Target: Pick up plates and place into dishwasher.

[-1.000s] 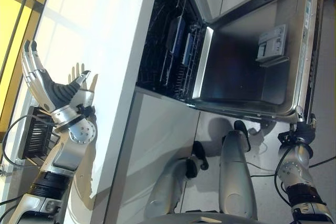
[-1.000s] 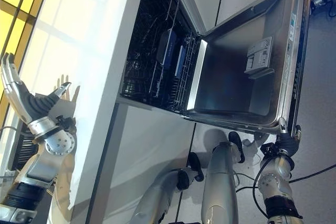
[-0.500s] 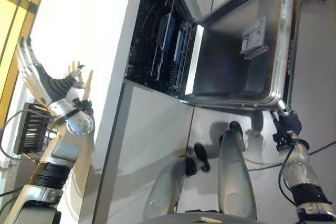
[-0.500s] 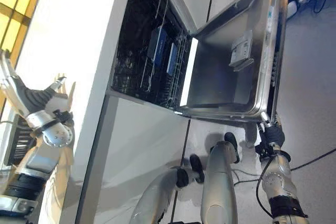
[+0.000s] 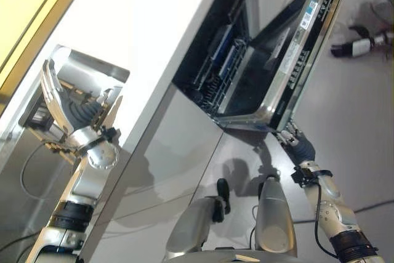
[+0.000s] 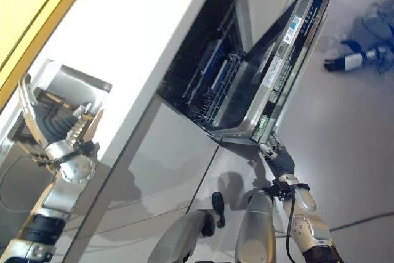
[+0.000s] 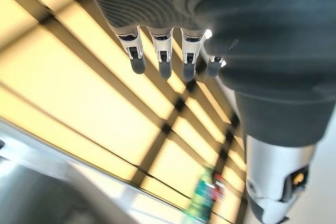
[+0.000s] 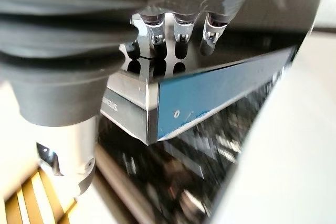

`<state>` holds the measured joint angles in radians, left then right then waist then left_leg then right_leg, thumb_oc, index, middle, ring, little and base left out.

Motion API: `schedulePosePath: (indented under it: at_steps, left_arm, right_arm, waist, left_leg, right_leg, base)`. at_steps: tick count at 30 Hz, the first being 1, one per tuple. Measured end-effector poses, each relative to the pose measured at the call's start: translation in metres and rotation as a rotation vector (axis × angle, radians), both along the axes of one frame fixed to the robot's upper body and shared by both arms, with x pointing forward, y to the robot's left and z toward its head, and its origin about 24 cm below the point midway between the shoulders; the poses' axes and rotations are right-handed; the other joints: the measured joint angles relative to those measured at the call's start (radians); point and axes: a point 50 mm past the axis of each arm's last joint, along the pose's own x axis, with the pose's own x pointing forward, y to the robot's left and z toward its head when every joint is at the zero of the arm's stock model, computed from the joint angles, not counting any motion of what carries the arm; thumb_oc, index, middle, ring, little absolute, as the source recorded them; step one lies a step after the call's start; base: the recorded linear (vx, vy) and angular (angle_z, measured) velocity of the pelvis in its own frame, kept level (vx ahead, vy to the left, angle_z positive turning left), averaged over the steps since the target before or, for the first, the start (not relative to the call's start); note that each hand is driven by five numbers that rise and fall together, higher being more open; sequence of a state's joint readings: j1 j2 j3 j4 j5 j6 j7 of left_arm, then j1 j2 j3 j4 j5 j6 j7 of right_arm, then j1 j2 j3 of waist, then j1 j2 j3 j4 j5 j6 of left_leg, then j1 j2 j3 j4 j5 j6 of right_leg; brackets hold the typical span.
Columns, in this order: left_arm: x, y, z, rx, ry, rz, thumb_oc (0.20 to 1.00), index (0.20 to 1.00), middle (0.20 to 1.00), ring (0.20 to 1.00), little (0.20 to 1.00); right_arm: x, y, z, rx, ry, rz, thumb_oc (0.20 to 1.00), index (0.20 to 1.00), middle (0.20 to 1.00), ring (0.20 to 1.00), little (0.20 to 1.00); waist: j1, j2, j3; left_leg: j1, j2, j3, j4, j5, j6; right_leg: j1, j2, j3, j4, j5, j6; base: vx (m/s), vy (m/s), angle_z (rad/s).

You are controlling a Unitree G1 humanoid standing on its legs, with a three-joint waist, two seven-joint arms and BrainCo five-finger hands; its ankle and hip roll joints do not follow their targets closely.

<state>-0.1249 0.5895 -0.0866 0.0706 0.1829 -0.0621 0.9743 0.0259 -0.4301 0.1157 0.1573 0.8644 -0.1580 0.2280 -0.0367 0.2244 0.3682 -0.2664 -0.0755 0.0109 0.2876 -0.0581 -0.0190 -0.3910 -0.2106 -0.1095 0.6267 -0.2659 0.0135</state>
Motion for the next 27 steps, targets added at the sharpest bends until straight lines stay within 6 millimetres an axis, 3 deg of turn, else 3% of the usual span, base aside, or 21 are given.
schedulePosePath:
  at_steps: [3, 4, 7, 9, 11, 16, 27]
  left_arm:
    - [-0.009, 0.003, -0.014, -0.004, 0.069, -0.007, 1.000, 1.000, 1.000, 1.000, 1.000]
    - [-0.014, 0.007, -0.019, -0.004, 0.098, -0.002, 1.000, 1.000, 1.000, 1.000, 1.000]
    - [-0.020, 0.013, -0.025, 0.001, 0.142, 0.002, 1.000, 1.000, 1.000, 1.000, 1.000]
    - [-0.022, 0.016, -0.026, 0.008, 0.155, 0.002, 1.000, 1.000, 1.000, 1.000, 1.000]
    - [-0.023, 0.017, -0.025, 0.041, 0.162, -0.003, 1.000, 1.000, 1.000, 1.000, 1.000]
    - [-0.032, 0.024, -0.029, 0.044, 0.188, 0.006, 1.000, 1.000, 1.000, 1.000, 1.000]
    - [-0.032, 0.015, -0.030, 0.068, 0.205, -0.119, 1.000, 1.000, 1.000, 1.000, 1.000]
  right_arm:
    - [-0.001, 0.015, -0.003, 0.045, -0.020, 0.034, 1.000, 1.000, 1.000, 1.000, 1.000]
    - [-0.001, 0.023, -0.004, 0.066, -0.030, 0.053, 1.000, 1.000, 1.000, 1.000, 1.000]
    - [-0.001, 0.041, 0.002, 0.120, -0.111, 0.110, 1.000, 1.000, 1.000, 1.000, 1.000]
    - [0.001, 0.050, 0.011, 0.146, -0.169, 0.132, 1.000, 1.000, 1.000, 1.000, 1.000]
    - [0.006, 0.055, 0.017, 0.160, -0.204, 0.139, 1.000, 1.000, 1.000, 1.000, 1.000]
    - [-0.002, 0.035, 0.008, 0.148, -0.164, 0.046, 1.000, 1.000, 1.000, 1.000, 1.000]
    - [-0.002, 0.044, 0.001, 0.106, -0.086, -0.017, 1.000, 1.000, 1.000, 1.000, 1.000]
  waist:
    - [0.044, -0.051, -0.050]
    - [0.075, -0.080, -0.084]
    - [0.108, -0.144, -0.150]
    - [0.133, -0.168, -0.182]
    - [0.141, -0.177, -0.189]
    - [0.145, -0.187, -0.198]
    - [0.148, -0.234, -0.247]
  left_leg:
    - [0.029, 0.005, -0.022, 0.003, -0.004, -0.005]
    - [0.046, 0.005, -0.030, -0.018, -0.002, -0.003]
    - [0.091, 0.003, -0.074, -0.056, -0.001, -0.001]
    - [0.104, 0.003, -0.094, -0.070, 0.000, 0.001]
    - [0.121, 0.003, -0.095, -0.074, 0.006, 0.004]
    - [0.173, 0.001, -0.093, -0.107, 0.010, 0.013]
    - [0.245, 0.008, -0.088, -0.154, 0.008, 0.014]
  right_leg:
    - [0.071, -0.013, -0.063, -0.010, -0.026, 0.004]
    - [0.092, -0.006, -0.063, -0.026, -0.030, 0.006]
    - [0.172, 0.019, -0.061, -0.083, -0.035, 0.005]
    - [0.210, 0.027, -0.064, -0.123, -0.034, 0.012]
    - [0.265, 0.036, -0.064, -0.166, -0.027, 0.024]
    - [0.357, 0.053, -0.064, -0.271, -0.005, 0.045]
    - [0.425, 0.068, -0.058, -0.336, 0.007, 0.047]
  base:
    - [0.18, -0.117, 0.65]
    - [0.19, -0.077, 0.36]
    - [0.13, -0.025, 0.50]
    - [0.07, 0.000, 0.51]
    - [0.07, 0.018, 0.65]
    - [0.04, 0.002, 0.24]
    - [-0.02, -0.003, -0.02]
